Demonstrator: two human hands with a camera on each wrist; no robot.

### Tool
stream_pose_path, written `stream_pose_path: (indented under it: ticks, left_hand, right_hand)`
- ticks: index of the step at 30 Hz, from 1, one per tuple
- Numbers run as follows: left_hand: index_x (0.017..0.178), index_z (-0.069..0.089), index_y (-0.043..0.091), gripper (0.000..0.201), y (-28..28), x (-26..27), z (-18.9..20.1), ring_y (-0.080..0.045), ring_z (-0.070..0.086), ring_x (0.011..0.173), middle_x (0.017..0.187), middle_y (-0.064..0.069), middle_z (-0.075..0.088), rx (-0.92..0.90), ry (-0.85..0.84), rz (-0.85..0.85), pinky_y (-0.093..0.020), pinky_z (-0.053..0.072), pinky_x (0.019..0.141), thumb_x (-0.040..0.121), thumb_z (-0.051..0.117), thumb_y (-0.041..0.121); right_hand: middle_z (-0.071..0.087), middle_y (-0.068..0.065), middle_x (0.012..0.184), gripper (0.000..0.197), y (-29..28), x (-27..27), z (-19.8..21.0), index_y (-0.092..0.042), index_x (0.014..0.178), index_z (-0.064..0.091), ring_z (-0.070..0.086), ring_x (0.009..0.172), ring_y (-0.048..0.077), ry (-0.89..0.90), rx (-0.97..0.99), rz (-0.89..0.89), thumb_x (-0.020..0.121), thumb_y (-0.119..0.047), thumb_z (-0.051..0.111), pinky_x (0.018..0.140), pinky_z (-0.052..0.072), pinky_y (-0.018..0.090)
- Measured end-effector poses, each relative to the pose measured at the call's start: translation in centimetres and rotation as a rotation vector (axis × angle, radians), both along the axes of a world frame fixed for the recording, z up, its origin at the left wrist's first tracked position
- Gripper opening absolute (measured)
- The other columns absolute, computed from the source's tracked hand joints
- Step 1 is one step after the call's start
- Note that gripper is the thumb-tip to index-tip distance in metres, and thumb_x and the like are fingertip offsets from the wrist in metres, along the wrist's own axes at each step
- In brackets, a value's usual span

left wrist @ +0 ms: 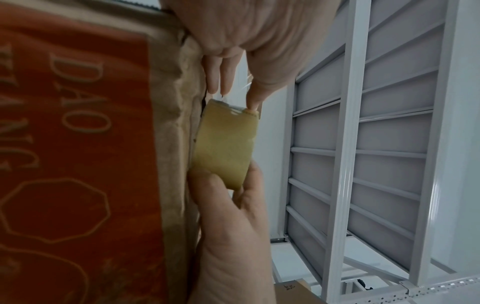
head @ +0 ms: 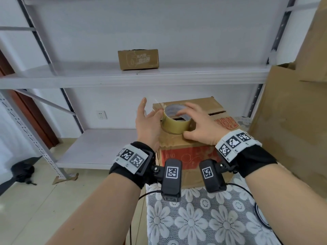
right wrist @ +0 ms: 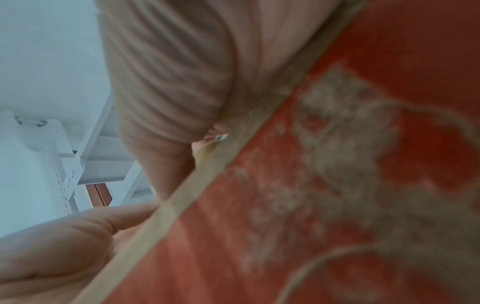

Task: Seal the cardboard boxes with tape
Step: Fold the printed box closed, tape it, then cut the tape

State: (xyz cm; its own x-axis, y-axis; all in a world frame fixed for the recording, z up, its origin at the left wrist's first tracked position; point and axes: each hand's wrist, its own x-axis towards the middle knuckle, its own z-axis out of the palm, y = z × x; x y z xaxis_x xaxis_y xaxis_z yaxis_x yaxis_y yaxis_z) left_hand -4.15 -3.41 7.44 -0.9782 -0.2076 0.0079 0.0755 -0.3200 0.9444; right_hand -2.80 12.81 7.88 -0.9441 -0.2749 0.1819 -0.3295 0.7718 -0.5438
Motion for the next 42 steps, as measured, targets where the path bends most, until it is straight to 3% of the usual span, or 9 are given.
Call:
stream_pose_path:
  ticks: [9,14,17,21,24,28,32,37,42]
  left_hand:
    - [0.145,0.035,0.041,0.067,0.0,-0.2,0.0,-0.019,0.068,0.095,0.113,-0.006,0.069,-0.072,-0.009,0.013,-0.045,0.056,0.090,0.093,0.055,0.004]
    - [0.145,0.033,0.046,0.069,-0.2,-0.3,-0.2,-0.020,0.068,0.101,0.126,-0.006,0.063,-0.144,-0.012,0.017,-0.045,0.058,0.087,0.095,0.045,-0.001]
    - [0.144,0.031,0.048,0.073,-0.3,-0.3,-0.3,-0.021,0.060,0.120,0.118,-0.001,0.067,-0.137,-0.034,0.021,-0.044,0.053,0.096,0.093,0.046,-0.001]
    - [0.146,0.033,0.041,0.068,-0.2,-0.3,-0.3,-0.013,0.067,0.099,0.115,0.000,0.068,-0.171,-0.010,0.027,-0.031,0.058,0.086,0.095,0.044,-0.003]
    - [0.144,0.036,0.042,0.070,-0.2,-0.3,-0.3,-0.017,0.065,0.107,0.118,-0.003,0.065,-0.158,-0.013,0.031,-0.034,0.056,0.090,0.095,0.042,-0.007]
    - [0.142,0.035,0.045,0.071,-0.2,-0.1,-0.3,-0.020,0.064,0.109,0.126,-0.008,0.061,-0.135,-0.017,0.007,-0.046,0.054,0.095,0.094,0.044,-0.006]
    - [0.144,0.031,0.042,0.073,-0.3,0.1,-0.2,-0.024,0.062,0.114,0.125,-0.010,0.062,-0.099,-0.010,-0.013,-0.048,0.051,0.099,0.091,0.057,-0.001]
    - [0.145,0.029,0.043,0.073,-0.2,0.2,-0.1,-0.027,0.059,0.119,0.109,0.000,0.066,-0.103,-0.036,0.009,-0.052,0.048,0.101,0.092,0.053,0.000]
    - [0.145,0.029,0.045,0.075,-0.4,0.3,0.0,-0.026,0.066,0.108,0.114,-0.003,0.066,-0.117,-0.040,0.007,-0.052,0.053,0.093,0.091,0.060,0.002]
  right_hand:
    - [0.038,-0.003,0.135,0.030,-0.3,0.3,0.7,-0.025,0.078,0.044,0.027,0.130,0.018,0.047,-0.026,-0.064,0.071,-0.015,0.071,0.103,0.031,0.041]
    - [0.048,-0.004,0.097,0.030,-0.4,0.2,0.8,-0.024,0.082,0.044,0.051,0.091,0.021,0.072,-0.044,-0.073,0.073,-0.018,0.072,0.075,0.043,0.034]
    - [0.054,0.000,0.107,0.025,-0.1,-0.1,0.8,-0.024,0.097,0.054,0.053,0.096,0.019,0.047,0.012,-0.021,0.078,-0.016,0.069,0.083,0.045,0.035]
    - [0.051,0.003,0.106,0.027,0.1,-1.0,1.1,-0.023,0.081,0.049,0.051,0.097,0.023,0.077,0.105,-0.063,0.079,0.003,0.059,0.079,0.038,0.030]
    - [0.050,0.006,0.117,0.029,0.0,-1.4,0.9,-0.017,0.087,0.059,0.051,0.106,0.023,0.110,0.007,-0.056,0.078,0.010,0.057,0.084,0.038,0.022]
    - [0.040,-0.004,0.131,0.058,-0.1,-0.5,1.5,-0.013,0.129,0.053,0.045,0.115,0.009,-0.027,-0.177,0.033,0.076,-0.006,0.076,0.102,0.035,0.020]
    - [0.056,0.006,0.110,0.043,-0.9,0.8,2.3,-0.002,0.113,0.059,0.054,0.103,0.015,0.011,-0.191,0.078,0.074,-0.006,0.077,0.093,0.044,0.025]
    - [0.062,0.016,0.114,0.034,-0.9,0.8,2.5,-0.002,0.109,0.060,0.059,0.107,0.028,-0.099,-0.306,0.044,0.078,-0.007,0.072,0.099,0.046,0.040]
    - [0.063,0.003,0.109,0.039,-1.5,0.4,2.6,-0.011,0.113,0.058,0.059,0.098,0.017,-0.162,-0.316,-0.071,0.082,-0.031,0.072,0.091,0.049,0.033]
